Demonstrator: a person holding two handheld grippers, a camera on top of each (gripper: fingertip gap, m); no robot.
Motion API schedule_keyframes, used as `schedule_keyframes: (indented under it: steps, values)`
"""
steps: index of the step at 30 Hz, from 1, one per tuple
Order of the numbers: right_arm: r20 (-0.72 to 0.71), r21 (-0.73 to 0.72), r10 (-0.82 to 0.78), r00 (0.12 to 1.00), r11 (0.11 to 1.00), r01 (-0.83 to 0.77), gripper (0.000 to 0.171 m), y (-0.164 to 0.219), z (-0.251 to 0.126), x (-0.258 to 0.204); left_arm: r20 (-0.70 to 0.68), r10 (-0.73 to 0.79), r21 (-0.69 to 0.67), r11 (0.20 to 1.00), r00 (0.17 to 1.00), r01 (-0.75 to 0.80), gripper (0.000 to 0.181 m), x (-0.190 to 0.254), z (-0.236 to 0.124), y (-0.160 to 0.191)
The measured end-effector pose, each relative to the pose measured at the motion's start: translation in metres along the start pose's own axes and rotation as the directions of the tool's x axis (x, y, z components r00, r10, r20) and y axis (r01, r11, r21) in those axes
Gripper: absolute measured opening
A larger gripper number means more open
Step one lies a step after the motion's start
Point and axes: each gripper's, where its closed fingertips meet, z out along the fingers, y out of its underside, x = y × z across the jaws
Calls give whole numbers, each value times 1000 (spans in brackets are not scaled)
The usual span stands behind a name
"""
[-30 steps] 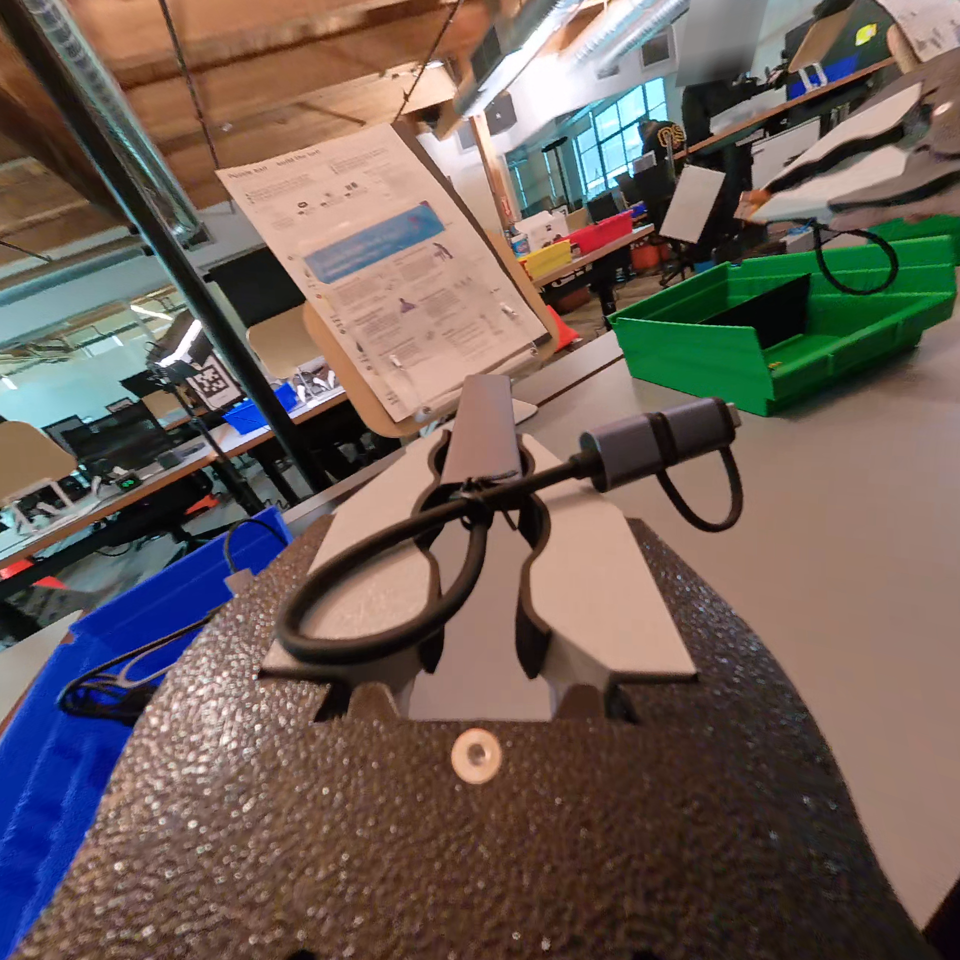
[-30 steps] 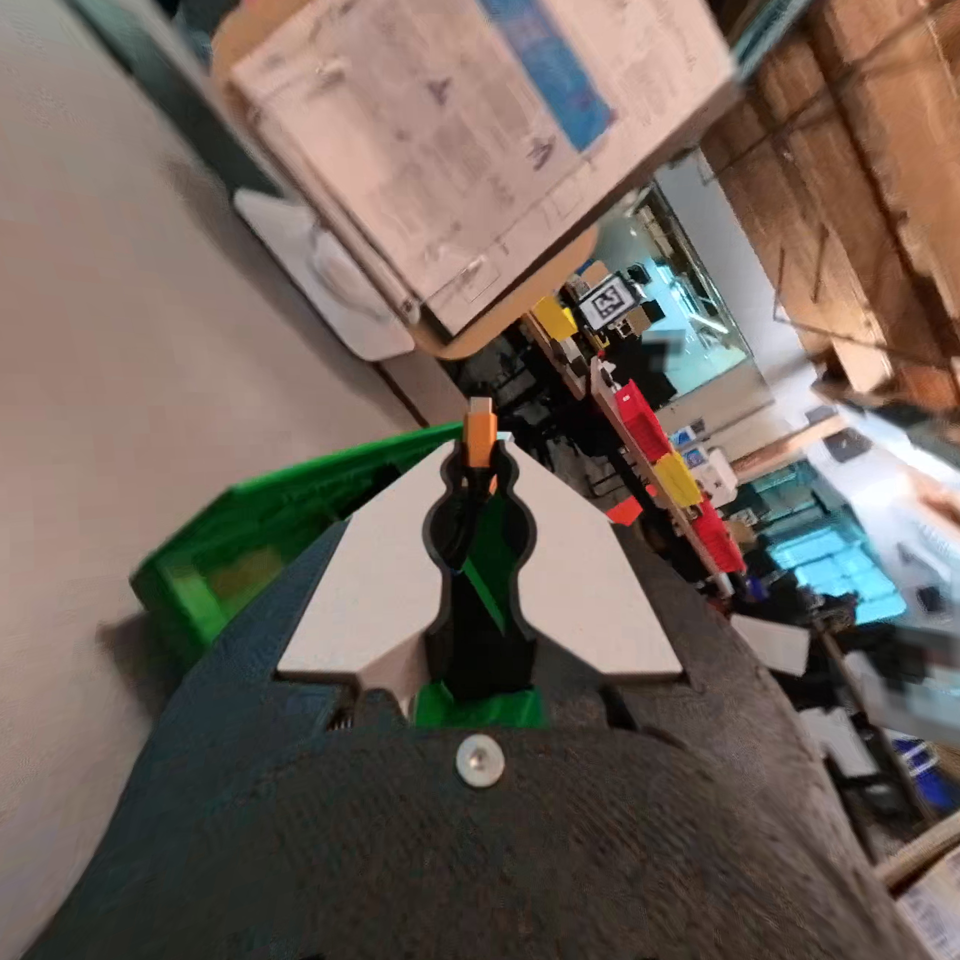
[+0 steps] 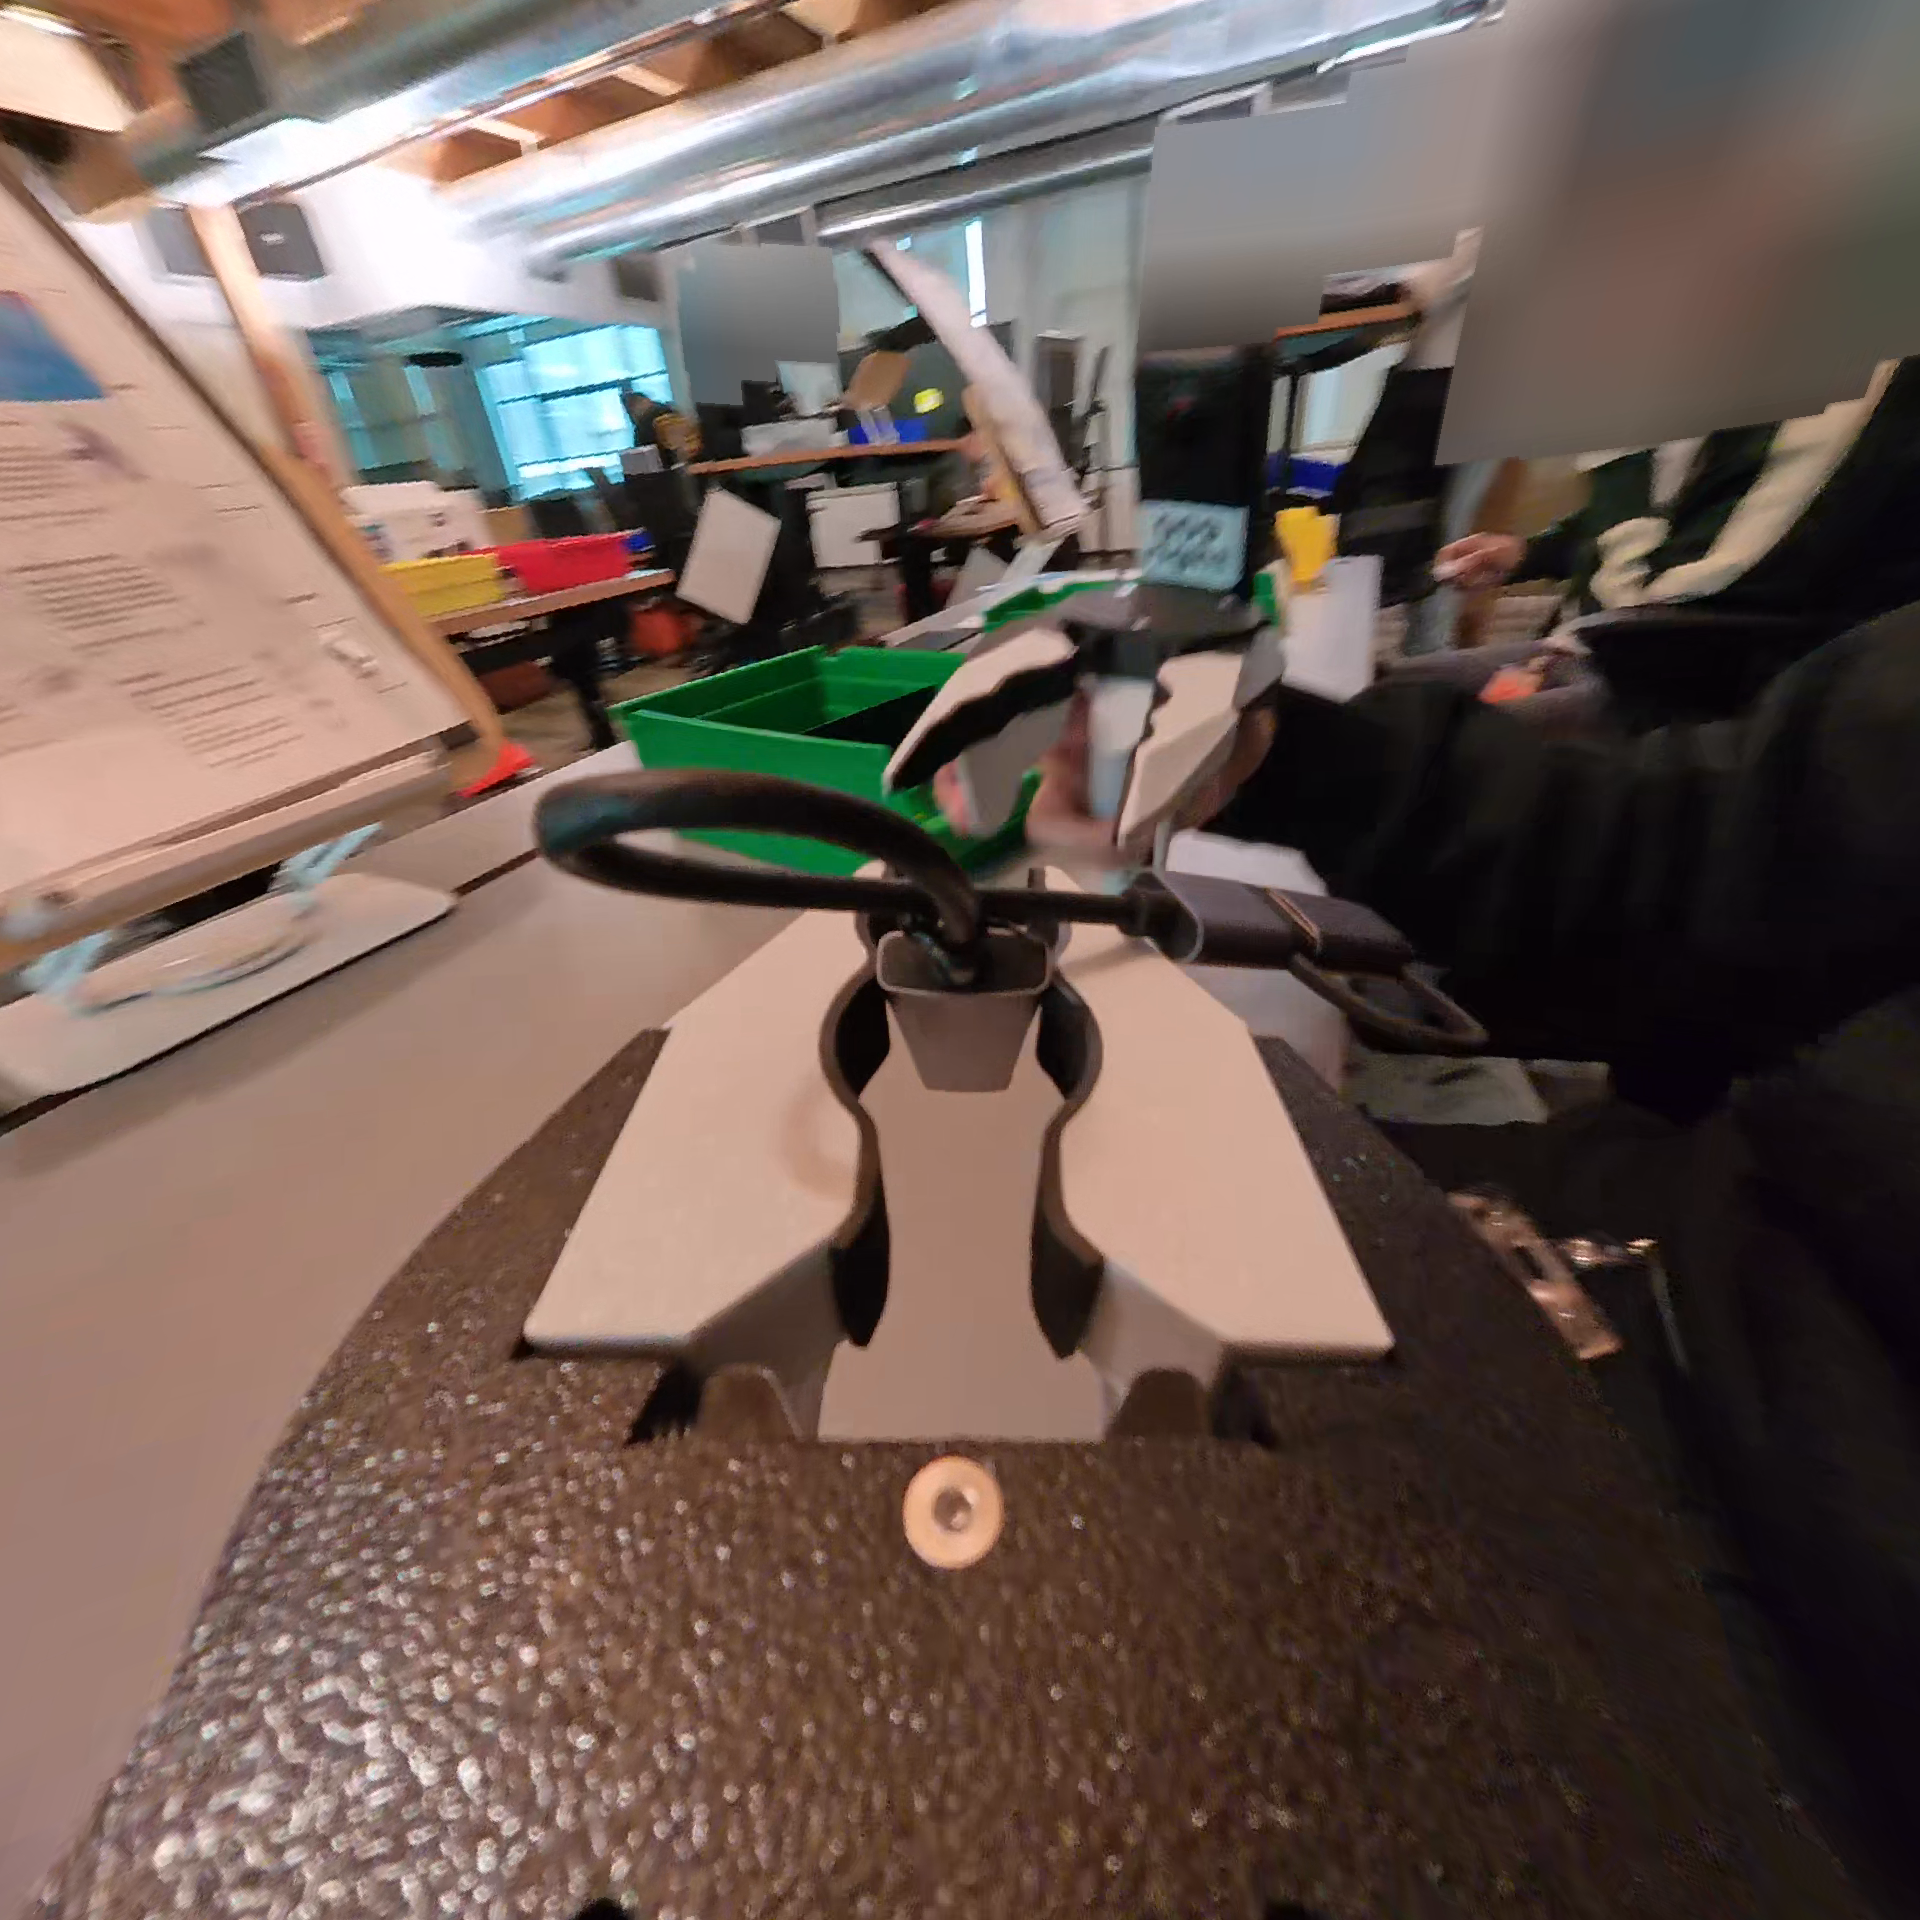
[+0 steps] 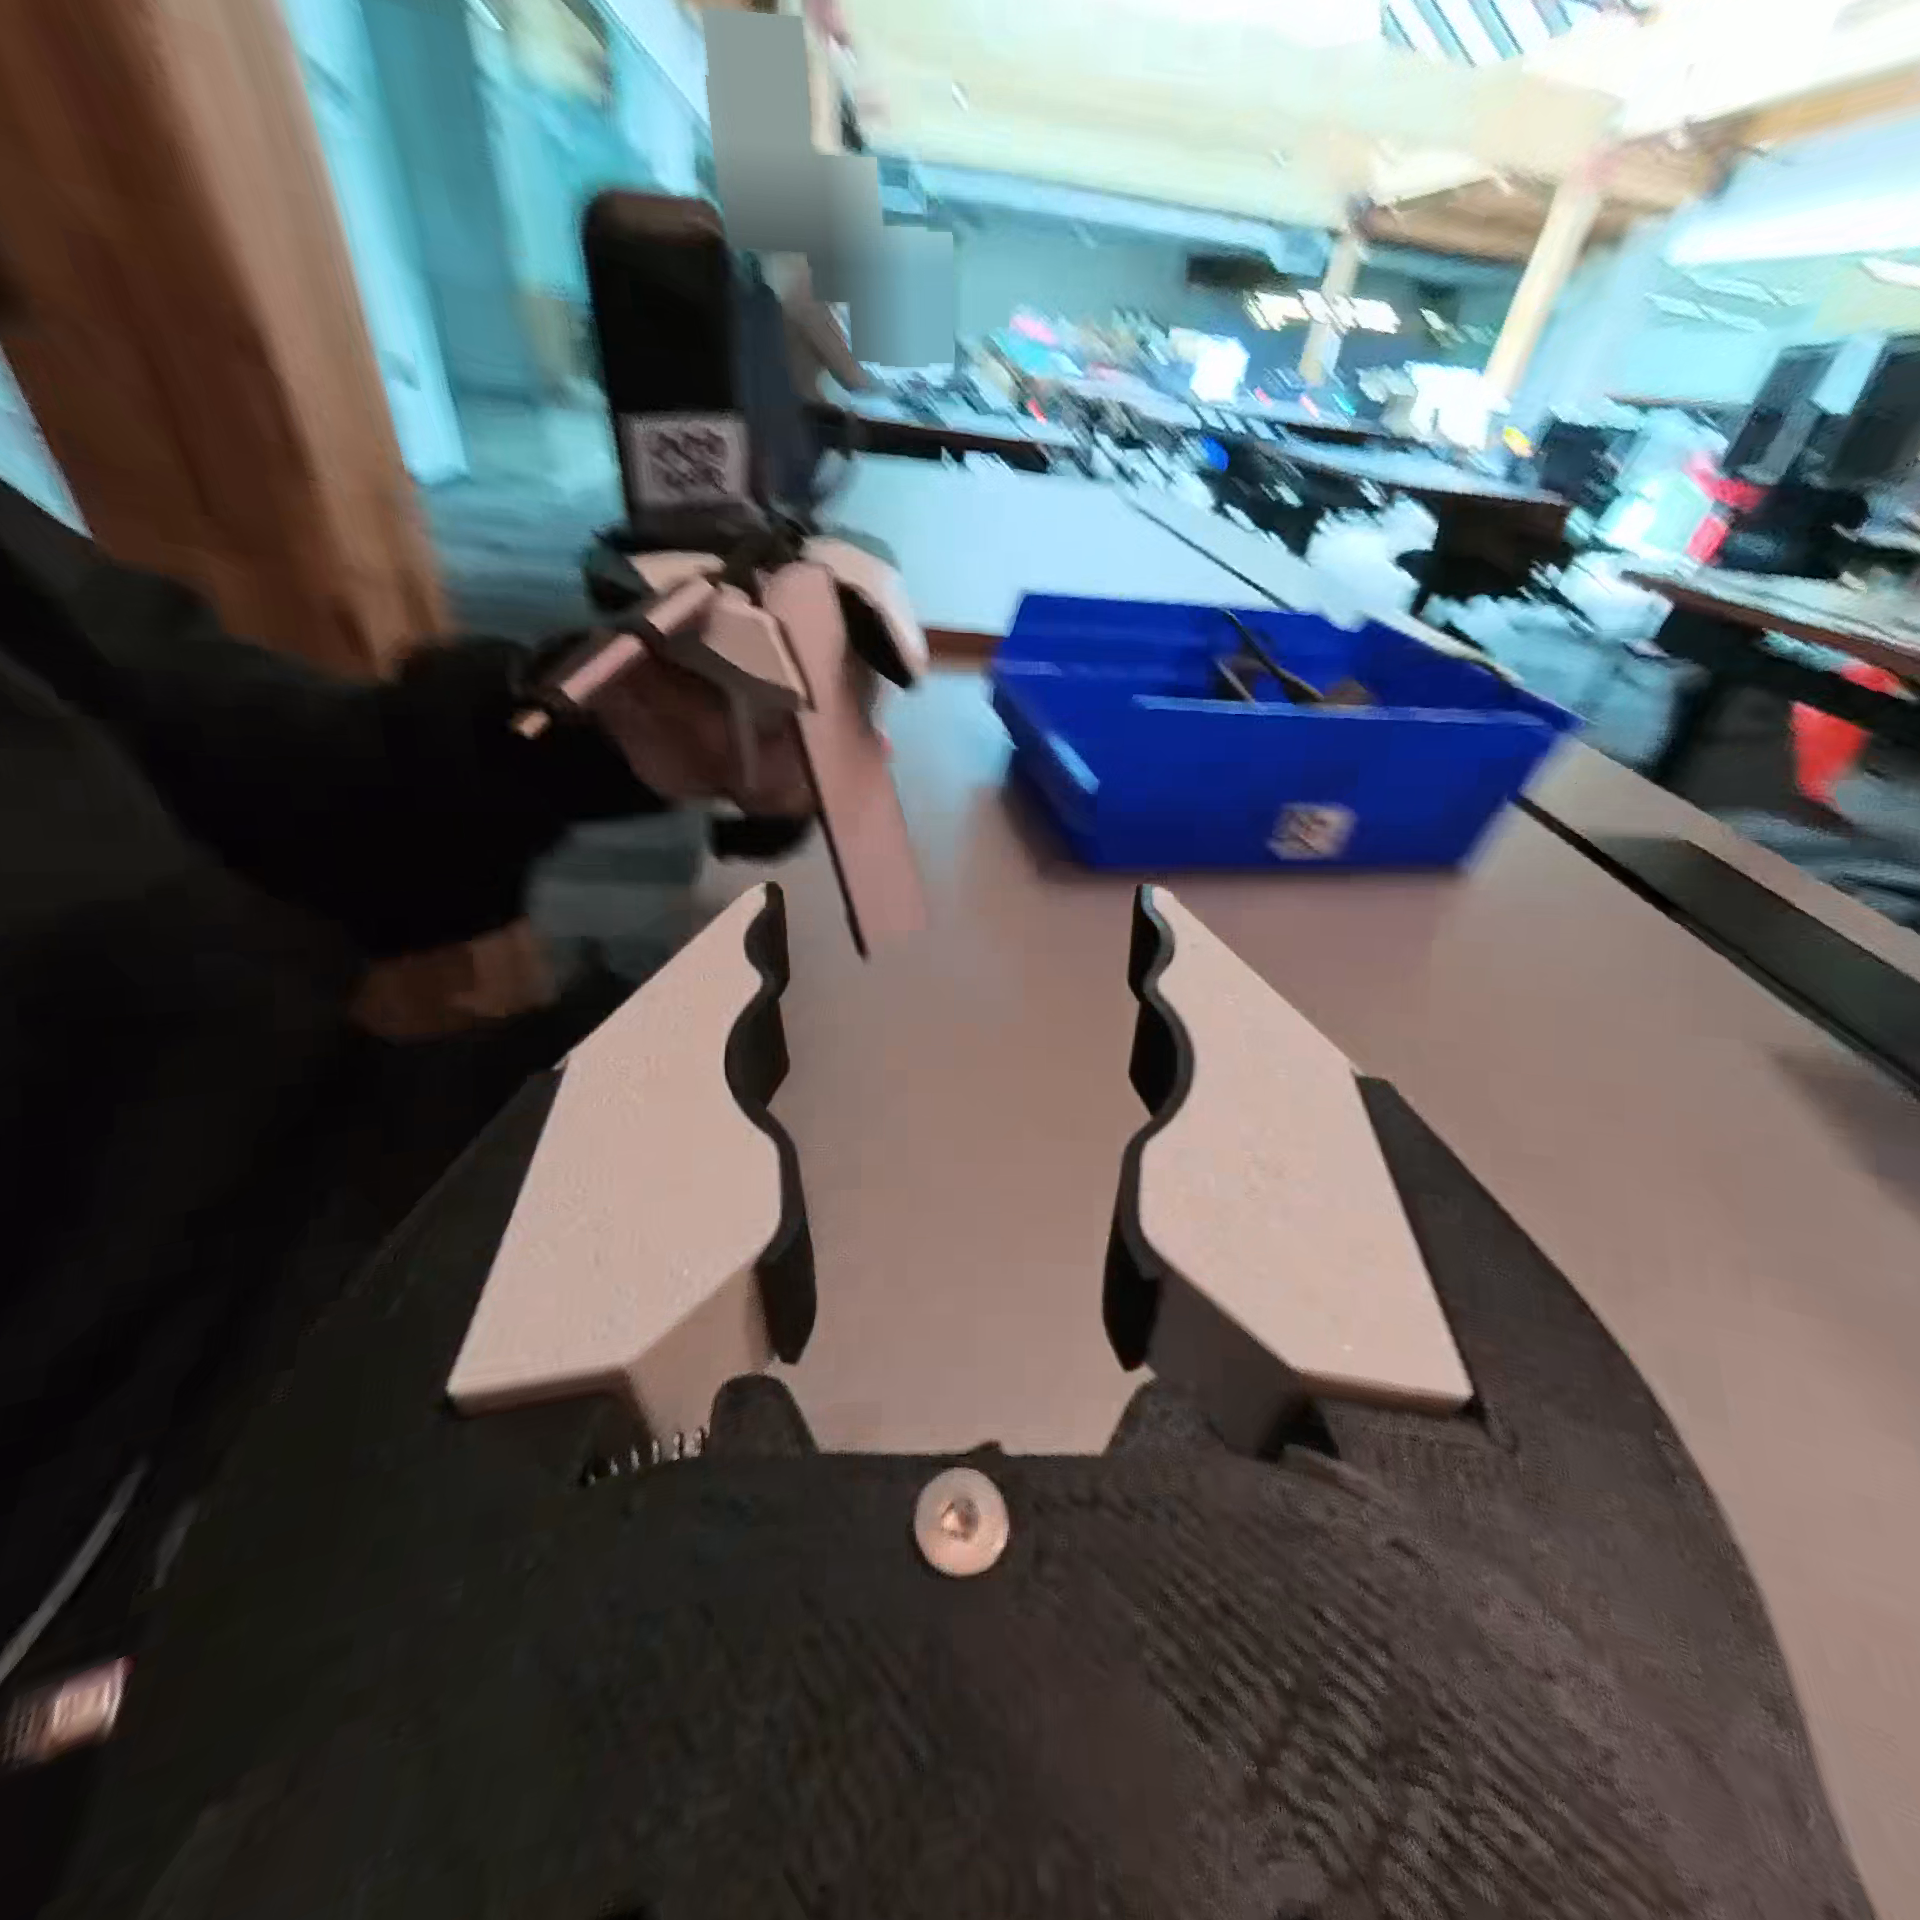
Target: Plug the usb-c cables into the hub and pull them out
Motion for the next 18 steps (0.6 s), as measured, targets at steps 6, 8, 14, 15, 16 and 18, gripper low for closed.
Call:
schedule_keyframes:
  steps: [6, 8, 14, 15, 16, 18]
  values:
    - [208, 27, 57, 976, 998, -64, 56, 5, 51, -46, -146, 25, 77, 997, 989, -14, 22, 26, 0, -15]
    - [251, 66, 58, 966, 995, -76, 37, -3, 56, -53, -171, 47, 89, 996, 984, -32, 22, 31, 0, -15]
    - [241, -44, -4, 970, 999, 15, 20, 16, 56, -55, -197, 64, 74, 996, 978, -50, 22, 35, 5, -8]
    - [229, -64, -19, 973, 997, 35, 20, 17, 55, -52, -199, 64, 67, 996, 978, -51, 22, 36, 6, -6]
    - [199, -71, -41, 979, 996, 56, 20, 15, 53, -47, -182, 61, 60, 997, 981, -51, 22, 33, 9, -5]
    - [115, -59, -88, 989, 994, 95, 21, 10, 46, -33, -94, 57, 65, 997, 994, -51, 23, 21, 11, -5]
